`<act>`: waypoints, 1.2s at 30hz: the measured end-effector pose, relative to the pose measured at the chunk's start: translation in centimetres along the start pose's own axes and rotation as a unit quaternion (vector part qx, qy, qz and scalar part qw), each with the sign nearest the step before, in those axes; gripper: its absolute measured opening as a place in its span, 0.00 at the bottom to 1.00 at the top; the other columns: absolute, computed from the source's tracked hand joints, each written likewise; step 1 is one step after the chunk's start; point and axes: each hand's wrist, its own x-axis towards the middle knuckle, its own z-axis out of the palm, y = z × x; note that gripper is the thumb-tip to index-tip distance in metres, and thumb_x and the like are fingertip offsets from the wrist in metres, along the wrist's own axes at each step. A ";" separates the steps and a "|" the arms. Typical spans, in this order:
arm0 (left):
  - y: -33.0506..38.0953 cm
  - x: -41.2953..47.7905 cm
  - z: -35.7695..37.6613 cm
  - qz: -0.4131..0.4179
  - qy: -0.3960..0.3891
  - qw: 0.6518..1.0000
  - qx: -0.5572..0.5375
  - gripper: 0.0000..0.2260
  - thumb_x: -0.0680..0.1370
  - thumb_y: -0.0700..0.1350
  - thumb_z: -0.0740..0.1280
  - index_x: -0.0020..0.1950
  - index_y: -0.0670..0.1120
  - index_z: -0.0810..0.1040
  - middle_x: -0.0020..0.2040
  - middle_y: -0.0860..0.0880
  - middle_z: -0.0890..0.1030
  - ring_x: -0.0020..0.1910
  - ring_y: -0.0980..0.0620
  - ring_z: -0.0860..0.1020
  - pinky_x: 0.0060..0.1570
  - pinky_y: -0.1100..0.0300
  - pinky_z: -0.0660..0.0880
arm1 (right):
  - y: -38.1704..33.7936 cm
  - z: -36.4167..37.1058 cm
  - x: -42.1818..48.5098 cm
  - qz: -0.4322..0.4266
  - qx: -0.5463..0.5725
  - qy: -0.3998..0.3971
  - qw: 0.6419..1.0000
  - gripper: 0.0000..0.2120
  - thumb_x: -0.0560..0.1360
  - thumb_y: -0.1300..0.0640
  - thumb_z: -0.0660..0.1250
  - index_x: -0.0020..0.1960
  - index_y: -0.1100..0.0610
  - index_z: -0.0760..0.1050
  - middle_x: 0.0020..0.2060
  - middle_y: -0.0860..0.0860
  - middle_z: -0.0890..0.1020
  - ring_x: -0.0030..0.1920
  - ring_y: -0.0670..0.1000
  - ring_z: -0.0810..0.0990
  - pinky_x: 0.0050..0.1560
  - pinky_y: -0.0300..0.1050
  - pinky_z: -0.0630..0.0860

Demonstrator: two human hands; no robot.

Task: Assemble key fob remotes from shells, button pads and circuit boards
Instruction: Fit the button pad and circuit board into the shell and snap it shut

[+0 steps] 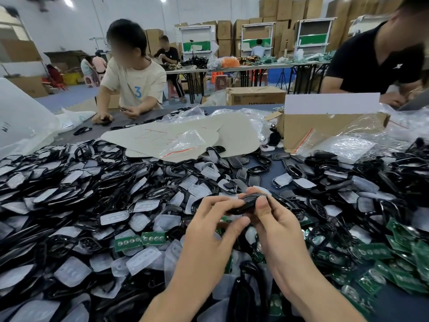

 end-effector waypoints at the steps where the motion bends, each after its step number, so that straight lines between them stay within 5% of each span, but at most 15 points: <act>1: -0.2 -0.1 0.2 0.025 0.008 0.999 0.022 0.08 0.78 0.51 0.70 0.56 0.59 0.80 0.56 0.61 0.77 0.56 0.57 0.79 0.53 0.68 0.75 | 0.1 0.1 0.0 0.006 0.024 0.005 1.000 0.15 0.74 0.48 0.65 0.54 0.54 0.83 0.51 0.54 0.87 0.53 0.50 0.85 0.55 0.39 0.80; 7: 0.0 -0.2 0.6 0.085 0.090 0.990 0.069 0.08 0.79 0.49 0.66 0.56 0.53 0.80 0.51 0.57 0.77 0.52 0.58 0.78 0.52 0.68 0.74 | 0.4 0.8 -0.5 0.025 0.057 -0.004 0.998 0.15 0.71 0.48 0.69 0.53 0.55 0.84 0.51 0.56 0.87 0.55 0.51 0.86 0.51 0.36 0.80; 11: 0.6 0.0 0.1 0.082 0.113 0.988 0.060 0.10 0.78 0.42 0.68 0.56 0.56 0.79 0.48 0.59 0.77 0.48 0.56 0.79 0.49 0.72 0.71 | -0.3 0.6 -0.9 -0.031 -0.057 -0.037 0.997 0.12 0.72 0.42 0.69 0.52 0.46 0.83 0.50 0.51 0.87 0.53 0.52 0.86 0.58 0.42 0.80; 16: 0.9 -0.1 -0.1 0.074 0.111 0.990 0.047 0.13 0.77 0.34 0.68 0.54 0.52 0.81 0.46 0.56 0.77 0.46 0.60 0.78 0.45 0.75 0.70 | -0.6 0.6 -1.3 -0.126 -0.167 -0.076 0.975 0.05 0.78 0.49 0.69 0.53 0.44 0.80 0.50 0.50 0.85 0.53 0.54 0.84 0.57 0.51 0.81; 24: 1.1 -0.1 -0.3 0.072 0.106 0.990 0.055 0.14 0.76 0.30 0.69 0.52 0.48 0.83 0.44 0.54 0.78 0.43 0.58 0.78 0.44 0.74 0.70 | -0.4 0.6 -1.2 -0.137 -0.152 -0.064 0.977 0.05 0.77 0.53 0.68 0.49 0.44 0.81 0.47 0.49 0.86 0.47 0.52 0.85 0.50 0.39 0.80; 36: 1.1 -0.2 -0.3 0.080 0.098 0.991 0.041 0.13 0.76 0.31 0.69 0.53 0.48 0.83 0.46 0.55 0.79 0.46 0.56 0.79 0.46 0.73 0.73 | -0.1 0.6 -1.2 -0.149 -0.168 -0.056 0.973 0.10 0.81 0.59 0.67 0.50 0.44 0.80 0.47 0.49 0.85 0.48 0.52 0.84 0.51 0.41 0.80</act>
